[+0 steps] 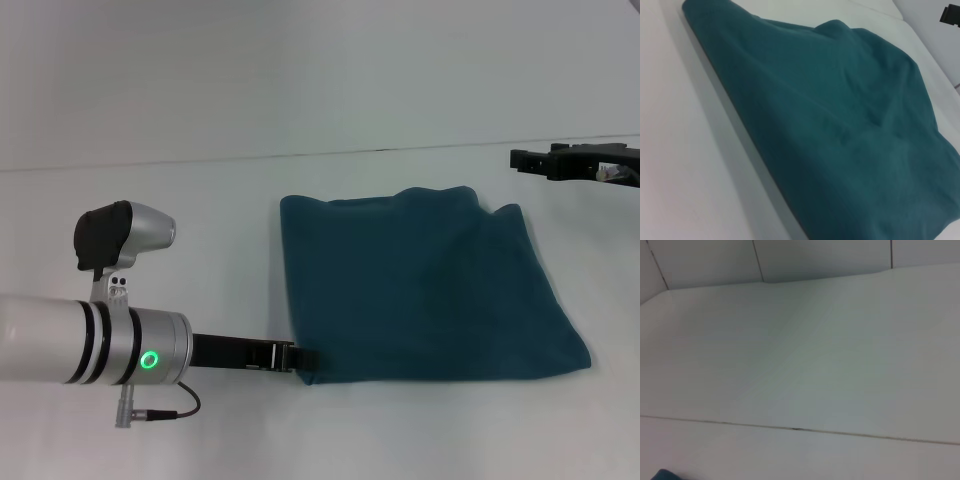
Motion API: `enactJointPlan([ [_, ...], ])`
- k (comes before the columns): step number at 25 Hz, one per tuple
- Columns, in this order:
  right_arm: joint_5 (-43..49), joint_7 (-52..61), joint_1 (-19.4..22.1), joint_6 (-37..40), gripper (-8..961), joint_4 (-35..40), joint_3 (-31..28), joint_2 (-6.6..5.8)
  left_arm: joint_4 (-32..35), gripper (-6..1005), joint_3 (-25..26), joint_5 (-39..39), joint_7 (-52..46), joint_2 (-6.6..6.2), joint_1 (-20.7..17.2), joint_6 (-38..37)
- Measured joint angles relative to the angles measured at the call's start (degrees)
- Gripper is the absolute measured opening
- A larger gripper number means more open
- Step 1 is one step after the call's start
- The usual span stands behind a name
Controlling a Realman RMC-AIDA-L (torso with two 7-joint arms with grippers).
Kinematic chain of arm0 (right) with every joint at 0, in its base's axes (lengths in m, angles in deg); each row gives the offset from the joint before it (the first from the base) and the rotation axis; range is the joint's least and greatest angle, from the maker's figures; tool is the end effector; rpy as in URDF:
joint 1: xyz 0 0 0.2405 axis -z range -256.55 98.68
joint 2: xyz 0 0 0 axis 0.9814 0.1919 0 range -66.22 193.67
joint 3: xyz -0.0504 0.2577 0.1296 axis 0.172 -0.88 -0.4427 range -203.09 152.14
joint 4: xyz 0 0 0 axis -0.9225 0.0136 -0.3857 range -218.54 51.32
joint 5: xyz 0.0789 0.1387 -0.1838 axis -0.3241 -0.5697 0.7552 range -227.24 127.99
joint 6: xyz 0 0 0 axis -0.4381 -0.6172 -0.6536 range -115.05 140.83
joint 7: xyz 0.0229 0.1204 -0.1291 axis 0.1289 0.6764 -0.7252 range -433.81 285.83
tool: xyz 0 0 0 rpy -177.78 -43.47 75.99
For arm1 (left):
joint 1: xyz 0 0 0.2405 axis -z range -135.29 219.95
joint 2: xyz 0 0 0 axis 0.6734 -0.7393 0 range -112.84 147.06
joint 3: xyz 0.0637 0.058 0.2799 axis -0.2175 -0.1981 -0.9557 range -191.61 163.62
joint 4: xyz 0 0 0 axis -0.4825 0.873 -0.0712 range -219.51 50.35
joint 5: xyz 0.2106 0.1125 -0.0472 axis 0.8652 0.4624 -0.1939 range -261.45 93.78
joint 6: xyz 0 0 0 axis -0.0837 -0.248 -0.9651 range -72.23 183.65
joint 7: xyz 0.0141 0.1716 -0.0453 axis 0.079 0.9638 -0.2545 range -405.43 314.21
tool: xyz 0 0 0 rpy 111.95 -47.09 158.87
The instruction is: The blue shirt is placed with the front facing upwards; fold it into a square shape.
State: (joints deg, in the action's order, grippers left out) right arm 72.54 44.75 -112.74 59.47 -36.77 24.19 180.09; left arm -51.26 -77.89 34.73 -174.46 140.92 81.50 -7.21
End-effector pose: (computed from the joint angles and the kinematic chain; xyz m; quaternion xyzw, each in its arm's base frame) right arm 0.3308 0.5083 0.0298 -0.7942 0.4212 0.1429 0.4139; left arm -0.2542 0.4191 -0.1583 -0.8456 -0.5166 -0.1029 0.0864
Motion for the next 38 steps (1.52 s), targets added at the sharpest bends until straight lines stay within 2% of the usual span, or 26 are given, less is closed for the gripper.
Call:
enactJointPlan([
  [8, 0.0, 0.0, 0.0, -0.1, 690, 0.0, 0.0, 0.04, 0.2, 31, 0.5, 0.0, 0.0, -0.23, -0.2, -1.3],
  [12, 0.1, 0.0, 0.0, -0.1, 690, -0.1, 0.0, 0.16, 1.1, 27, 1.1, 0.0, 0.4, -0.71, -1.0, -3.2],
  [20, 0.0, 0.0, 0.0, -0.1, 689, -0.1, 0.1, 0.5, 4.1, 27, 5.8, 0.9, 1.9, -1.88, -3.6, -9.0],
  [28, 0.0, 0.3, -0.5, -0.1, 689, -0.1, 0.1, 0.61, 7.1, 27, 14.5, 6.3, 2.6, -2.65, -6.4, -13.0],
  [38, 0.0, 0.4, -1.0, -0.1, 690, 0.0, 0.1, 0.61, 8.6, 26, 16.8, 7.6, 3.6, -2.74, -8.5, -17.6],
])
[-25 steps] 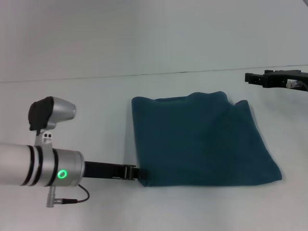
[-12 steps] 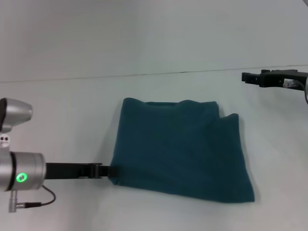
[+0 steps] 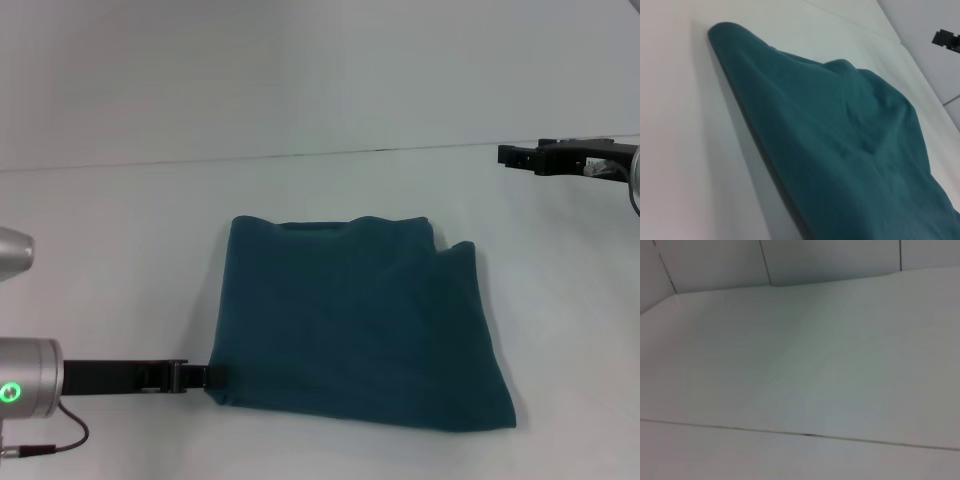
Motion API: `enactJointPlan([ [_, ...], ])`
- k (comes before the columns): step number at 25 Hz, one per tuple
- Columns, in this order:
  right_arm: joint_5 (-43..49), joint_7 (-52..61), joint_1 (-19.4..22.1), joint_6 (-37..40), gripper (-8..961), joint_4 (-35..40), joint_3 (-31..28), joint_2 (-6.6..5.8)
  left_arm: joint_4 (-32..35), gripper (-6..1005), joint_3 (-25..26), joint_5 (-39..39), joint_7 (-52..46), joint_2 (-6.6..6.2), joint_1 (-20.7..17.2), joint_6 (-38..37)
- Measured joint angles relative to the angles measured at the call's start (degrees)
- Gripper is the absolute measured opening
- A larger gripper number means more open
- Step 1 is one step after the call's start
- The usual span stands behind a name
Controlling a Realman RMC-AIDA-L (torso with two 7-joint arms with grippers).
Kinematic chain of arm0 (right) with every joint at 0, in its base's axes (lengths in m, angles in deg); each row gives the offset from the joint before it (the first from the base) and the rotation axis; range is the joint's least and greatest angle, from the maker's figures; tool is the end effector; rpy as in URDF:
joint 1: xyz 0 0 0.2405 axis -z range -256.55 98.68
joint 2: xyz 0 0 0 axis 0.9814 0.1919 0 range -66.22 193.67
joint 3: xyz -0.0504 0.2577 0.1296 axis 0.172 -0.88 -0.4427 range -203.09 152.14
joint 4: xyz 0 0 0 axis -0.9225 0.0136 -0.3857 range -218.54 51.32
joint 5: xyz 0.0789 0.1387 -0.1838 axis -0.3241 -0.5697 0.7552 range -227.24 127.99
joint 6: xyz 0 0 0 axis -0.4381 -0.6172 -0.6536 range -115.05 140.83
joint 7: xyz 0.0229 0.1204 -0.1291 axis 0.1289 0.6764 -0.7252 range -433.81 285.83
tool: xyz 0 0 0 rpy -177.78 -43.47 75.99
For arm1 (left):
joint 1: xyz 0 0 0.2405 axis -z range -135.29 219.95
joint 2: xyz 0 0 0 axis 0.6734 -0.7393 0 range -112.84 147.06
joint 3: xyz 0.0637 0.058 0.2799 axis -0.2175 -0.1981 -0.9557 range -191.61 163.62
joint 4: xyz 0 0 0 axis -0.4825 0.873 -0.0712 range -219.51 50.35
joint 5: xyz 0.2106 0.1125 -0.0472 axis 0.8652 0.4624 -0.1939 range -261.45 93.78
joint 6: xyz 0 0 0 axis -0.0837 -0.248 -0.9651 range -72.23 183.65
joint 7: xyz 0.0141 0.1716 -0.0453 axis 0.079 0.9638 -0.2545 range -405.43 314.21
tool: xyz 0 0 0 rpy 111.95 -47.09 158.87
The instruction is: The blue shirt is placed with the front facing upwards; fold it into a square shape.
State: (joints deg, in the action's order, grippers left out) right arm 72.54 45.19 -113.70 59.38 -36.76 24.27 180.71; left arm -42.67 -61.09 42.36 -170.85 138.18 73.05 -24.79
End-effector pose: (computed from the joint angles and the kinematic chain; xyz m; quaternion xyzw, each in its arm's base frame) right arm 0.3202 0.5126 0.0237 -0.7968 0.4195 0.1498 0.4083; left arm -0.3133 0.3878 -0.0788 -0.8265 -0.5412 -0.1334 0.0787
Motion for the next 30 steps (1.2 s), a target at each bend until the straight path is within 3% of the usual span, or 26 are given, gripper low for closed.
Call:
enactJointPlan([
  [9, 0.0, -0.2, -0.4, -0.2, 689, 0.0, 0.0, 0.0, 2.2, 26, 2.4, 0.3, 1.2, 0.04, -2.9, -3.7],
  [23, 0.0, -0.3, -0.7, -0.1, 689, 0.0, 0.0, 0.09, 2.3, 27, 3.5, 1.5, 2.5, 0.39, -3.8, -6.0],
  [30, 0.0, -0.2, -0.7, -0.2, 690, -0.1, 0.0, 0.09, 2.4, 26, 5.3, 1.6, 2.0, -0.17, -3.2, -7.9],
])
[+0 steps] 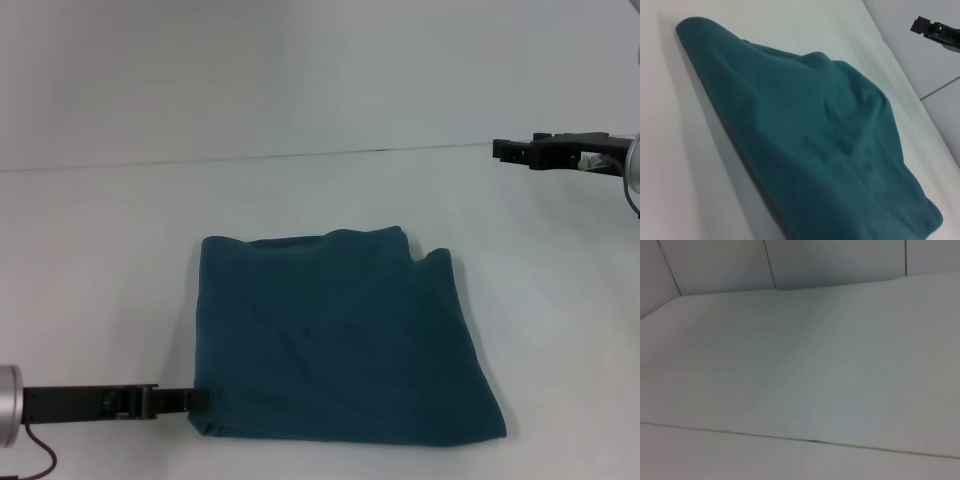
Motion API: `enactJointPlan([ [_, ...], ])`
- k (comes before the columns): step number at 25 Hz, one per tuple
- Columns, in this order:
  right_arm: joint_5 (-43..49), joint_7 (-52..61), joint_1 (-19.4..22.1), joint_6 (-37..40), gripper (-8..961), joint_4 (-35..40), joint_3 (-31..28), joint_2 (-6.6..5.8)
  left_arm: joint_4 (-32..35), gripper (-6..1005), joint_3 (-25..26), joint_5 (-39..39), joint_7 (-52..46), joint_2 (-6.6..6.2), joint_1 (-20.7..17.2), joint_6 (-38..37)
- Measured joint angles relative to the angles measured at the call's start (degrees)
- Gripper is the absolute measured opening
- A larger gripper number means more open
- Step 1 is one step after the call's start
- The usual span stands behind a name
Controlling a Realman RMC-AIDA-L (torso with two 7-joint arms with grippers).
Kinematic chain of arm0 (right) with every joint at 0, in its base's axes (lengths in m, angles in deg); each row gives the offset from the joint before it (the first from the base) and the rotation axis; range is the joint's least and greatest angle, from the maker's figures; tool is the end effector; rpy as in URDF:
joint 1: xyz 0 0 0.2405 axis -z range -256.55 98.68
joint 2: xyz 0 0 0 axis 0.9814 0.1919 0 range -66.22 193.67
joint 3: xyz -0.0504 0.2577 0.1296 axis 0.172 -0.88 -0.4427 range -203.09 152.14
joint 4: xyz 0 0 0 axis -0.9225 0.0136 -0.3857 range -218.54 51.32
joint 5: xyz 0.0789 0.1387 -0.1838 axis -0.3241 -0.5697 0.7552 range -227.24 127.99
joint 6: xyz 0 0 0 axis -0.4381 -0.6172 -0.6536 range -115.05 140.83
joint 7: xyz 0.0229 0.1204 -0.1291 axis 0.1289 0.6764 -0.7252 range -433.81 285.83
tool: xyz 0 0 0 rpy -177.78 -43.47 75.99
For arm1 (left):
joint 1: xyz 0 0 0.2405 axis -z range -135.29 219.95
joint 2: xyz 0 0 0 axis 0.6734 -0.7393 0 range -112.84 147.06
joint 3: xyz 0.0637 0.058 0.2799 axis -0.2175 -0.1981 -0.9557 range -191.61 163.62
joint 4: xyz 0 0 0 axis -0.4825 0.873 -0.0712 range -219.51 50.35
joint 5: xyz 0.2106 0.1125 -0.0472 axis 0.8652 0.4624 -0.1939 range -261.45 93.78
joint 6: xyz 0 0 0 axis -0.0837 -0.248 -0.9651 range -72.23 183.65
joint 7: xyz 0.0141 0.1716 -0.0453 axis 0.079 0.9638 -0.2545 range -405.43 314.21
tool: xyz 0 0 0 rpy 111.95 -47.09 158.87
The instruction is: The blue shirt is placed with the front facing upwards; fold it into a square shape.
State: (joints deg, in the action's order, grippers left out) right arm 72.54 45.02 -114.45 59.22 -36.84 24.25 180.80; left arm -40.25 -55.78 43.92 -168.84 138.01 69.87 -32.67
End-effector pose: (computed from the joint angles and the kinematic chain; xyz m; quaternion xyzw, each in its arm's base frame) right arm 0.3137 0.5167 0.0229 -0.7995 0.4139 0.1521 0.4078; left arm -0.3278 0.3611 -0.0595 -0.8214 -0.5477 -0.1492 0.0552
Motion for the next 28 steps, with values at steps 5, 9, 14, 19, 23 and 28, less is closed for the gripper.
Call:
enactJointPlan([
  [5, 0.0, 0.0, 0.0, 0.0, 689, 0.0, 0.0, 0.0, 0.4, 229, 4.0, 0.2, -0.3, -0.77, 0.2, 1.1],
  [9, 0.0, 0.1, 0.3, 0.3, 690, 0.2, -0.1, -0.17, 0.5, 325, 8.4, 0.2, 0.4, -1.44, 0.7, 1.8],
  [14, -2.0, -2.2, 1.5, 4.3, 690, 1.8, -0.2, -0.41, 0.9, 461, 10.7, -4.6, 4.0, -1.61, 1.5, 1.9],
  [19, -7.7, -10.1, 3.4, 14.8, 689, 2.9, -2.4, -0.52, 0.9, 662, 10.4, -9.9, 9.1, -1.22, 2.5, 0.7],
  [23, -13.8, -18.4, 6.0, 25.1, 689, 2.7, -5.3, -0.18, 0.9, 836, 10.1, -11.1, 15.3, -0.69, 2.7, -0.5],
  [28, -15.0, -26.5, 9.2, 34.2, 690, 2.3, -5.6, 0.86, 0.1, 899, 9.6, -11.4, 23.4, 0.42, 2.9, -0.8],
])
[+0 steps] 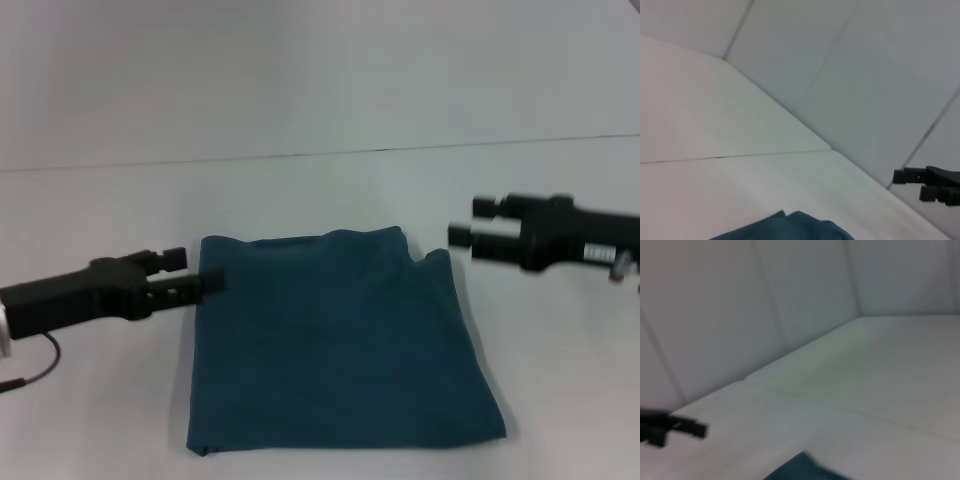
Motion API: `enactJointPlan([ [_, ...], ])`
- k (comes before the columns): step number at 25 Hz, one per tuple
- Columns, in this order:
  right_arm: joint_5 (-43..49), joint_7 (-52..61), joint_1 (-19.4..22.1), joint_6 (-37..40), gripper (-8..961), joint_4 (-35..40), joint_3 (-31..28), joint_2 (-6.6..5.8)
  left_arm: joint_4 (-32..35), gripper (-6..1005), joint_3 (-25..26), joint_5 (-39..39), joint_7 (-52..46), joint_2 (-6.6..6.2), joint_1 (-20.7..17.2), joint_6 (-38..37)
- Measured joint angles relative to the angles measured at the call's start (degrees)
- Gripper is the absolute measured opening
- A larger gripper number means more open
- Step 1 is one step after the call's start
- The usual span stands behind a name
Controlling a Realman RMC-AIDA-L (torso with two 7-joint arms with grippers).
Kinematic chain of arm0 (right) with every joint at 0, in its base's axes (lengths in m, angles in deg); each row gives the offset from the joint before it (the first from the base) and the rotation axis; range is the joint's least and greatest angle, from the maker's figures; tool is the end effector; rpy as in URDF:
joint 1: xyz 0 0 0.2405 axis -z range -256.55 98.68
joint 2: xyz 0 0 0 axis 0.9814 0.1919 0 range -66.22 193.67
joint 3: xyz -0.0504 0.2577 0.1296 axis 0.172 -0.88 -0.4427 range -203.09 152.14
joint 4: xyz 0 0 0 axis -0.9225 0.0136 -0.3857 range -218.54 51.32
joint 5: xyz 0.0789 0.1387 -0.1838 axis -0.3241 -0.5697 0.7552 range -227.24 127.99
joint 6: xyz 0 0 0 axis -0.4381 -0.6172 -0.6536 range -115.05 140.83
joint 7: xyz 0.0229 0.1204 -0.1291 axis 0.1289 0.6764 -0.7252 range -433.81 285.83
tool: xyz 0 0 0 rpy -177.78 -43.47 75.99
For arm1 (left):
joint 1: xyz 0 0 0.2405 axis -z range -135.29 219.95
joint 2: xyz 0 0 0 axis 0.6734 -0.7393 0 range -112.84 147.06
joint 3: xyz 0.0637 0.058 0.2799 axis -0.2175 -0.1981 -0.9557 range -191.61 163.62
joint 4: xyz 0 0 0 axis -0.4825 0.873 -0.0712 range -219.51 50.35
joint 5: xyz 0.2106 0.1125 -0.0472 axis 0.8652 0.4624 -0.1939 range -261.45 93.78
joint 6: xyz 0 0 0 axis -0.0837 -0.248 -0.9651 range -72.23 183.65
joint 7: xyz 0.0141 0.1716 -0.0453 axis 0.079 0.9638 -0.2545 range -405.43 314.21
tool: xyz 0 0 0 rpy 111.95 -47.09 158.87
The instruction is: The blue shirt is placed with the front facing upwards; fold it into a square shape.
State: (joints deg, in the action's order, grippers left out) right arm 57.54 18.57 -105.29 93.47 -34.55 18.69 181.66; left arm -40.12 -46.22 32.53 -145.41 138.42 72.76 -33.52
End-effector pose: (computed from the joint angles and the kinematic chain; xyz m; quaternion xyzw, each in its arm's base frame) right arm 0.3003 0.4168 0.0070 -0.9017 0.2736 0.2447 0.2284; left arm -0.2920 0.3995 -0.0206 -0.8760 -0.3622 -0.2847 0.1429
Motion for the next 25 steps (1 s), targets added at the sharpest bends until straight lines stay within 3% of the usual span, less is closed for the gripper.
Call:
enactJointPlan([
  [5, 2.8, -3.1, 1.2, 4.0, 692, -0.5, 0.4, 0.84, -1.0, 910, -2.4, 0.2, 5.3, 1.12, -0.4, 0.6],
  [14, 5.1, -4.2, 0.7, 6.4, 704, -0.6, 0.9, 1.07, -4.2, 909, -3.1, 0.4, 6.1, 1.67, -0.6, 0.6],
  [16, 6.4, -4.1, 0.2, 6.5, 817, -0.6, 0.9, 1.07, -4.3, 909, -3.4, 0.4, 6.1, 1.76, -0.7, 0.5],
  [25, 7.7, -4.1, -0.1, 7.4, 914, -0.6, 2.2, 1.07, -4.4, 909, -5.6, 0.5, 6.1, 1.9, -0.8, -0.3],
])
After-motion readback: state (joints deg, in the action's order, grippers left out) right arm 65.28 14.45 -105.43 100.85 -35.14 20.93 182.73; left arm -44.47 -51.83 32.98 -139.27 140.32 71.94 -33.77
